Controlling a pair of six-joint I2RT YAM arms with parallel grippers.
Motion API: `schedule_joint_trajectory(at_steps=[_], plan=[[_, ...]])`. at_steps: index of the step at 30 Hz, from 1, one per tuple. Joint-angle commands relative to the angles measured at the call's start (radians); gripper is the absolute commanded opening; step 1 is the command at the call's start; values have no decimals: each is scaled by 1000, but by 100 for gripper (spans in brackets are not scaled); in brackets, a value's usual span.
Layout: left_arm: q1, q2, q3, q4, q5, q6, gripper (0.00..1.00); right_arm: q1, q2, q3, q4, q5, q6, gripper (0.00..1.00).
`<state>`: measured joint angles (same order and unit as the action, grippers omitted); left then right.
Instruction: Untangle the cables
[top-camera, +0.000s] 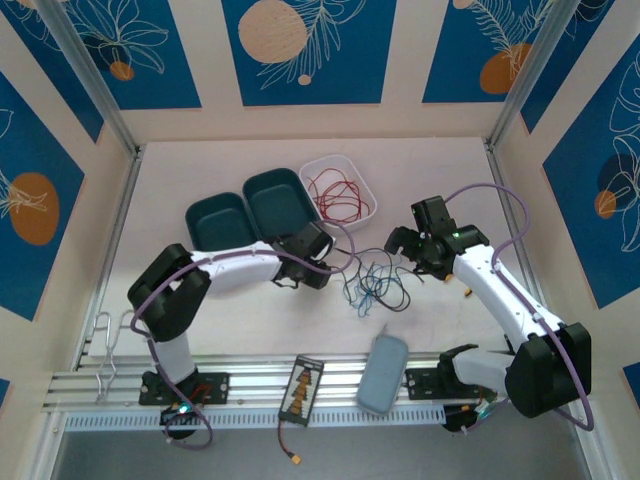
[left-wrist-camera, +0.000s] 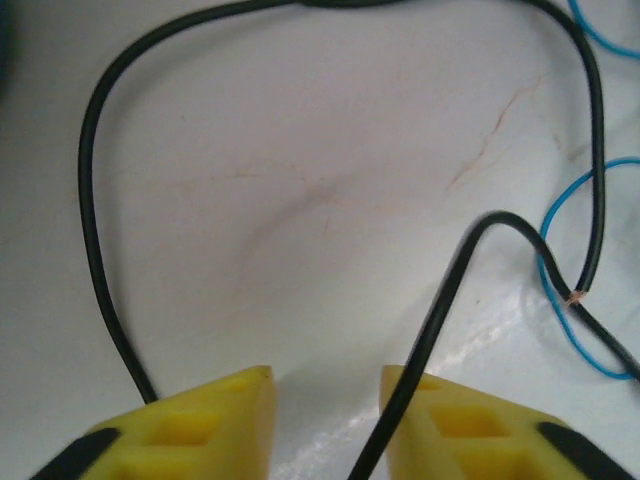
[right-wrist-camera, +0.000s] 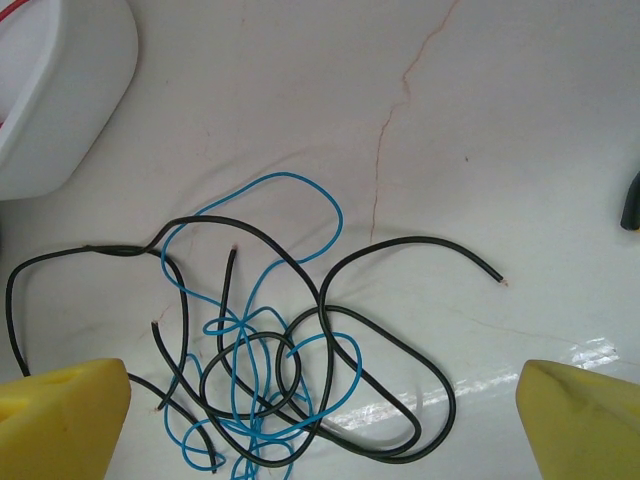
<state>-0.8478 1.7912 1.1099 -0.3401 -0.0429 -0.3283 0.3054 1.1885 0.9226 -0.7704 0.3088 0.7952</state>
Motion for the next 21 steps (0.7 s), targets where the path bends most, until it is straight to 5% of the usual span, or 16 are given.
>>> schedule_joint_trajectory(at_steps=[1, 12, 21], plan=[[-9, -1, 25, -22, 21, 21, 27, -5, 8, -2, 10, -27, 12, 99], [-21, -164, -4, 24, 47, 8, 2, 66, 128, -25, 101, -89, 2, 99], [-22, -338, -38, 34, 11, -14, 0, 139, 310, 56, 104, -61, -16, 99]])
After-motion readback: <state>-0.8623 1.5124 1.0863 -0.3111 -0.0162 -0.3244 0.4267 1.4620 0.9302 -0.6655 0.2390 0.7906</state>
